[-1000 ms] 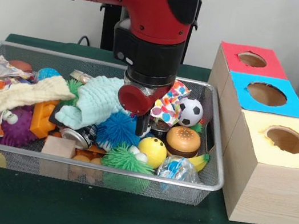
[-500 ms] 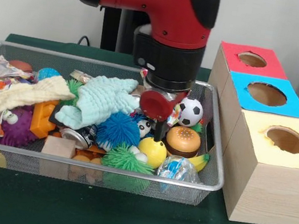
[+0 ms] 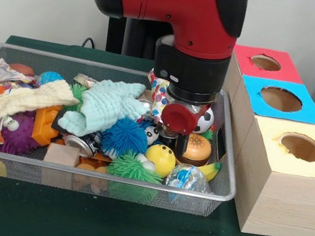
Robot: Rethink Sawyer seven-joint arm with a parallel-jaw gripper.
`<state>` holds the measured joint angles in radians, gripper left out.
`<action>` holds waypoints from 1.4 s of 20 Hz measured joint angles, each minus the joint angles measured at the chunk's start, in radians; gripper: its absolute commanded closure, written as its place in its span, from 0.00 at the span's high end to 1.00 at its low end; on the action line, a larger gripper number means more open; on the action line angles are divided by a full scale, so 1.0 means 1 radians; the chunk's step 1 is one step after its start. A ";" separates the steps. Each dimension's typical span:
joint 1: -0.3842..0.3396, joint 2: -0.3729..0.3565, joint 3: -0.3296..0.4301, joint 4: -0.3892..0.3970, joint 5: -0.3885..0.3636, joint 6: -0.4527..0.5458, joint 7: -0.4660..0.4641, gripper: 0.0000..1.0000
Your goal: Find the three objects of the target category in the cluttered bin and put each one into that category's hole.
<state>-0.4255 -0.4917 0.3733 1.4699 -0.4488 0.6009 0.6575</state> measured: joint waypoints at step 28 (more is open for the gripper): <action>0.018 0.066 -0.033 0.062 0.118 -0.109 0.077 0.00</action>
<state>-0.4076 -0.4261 0.3398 1.5314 -0.3308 0.4917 0.7346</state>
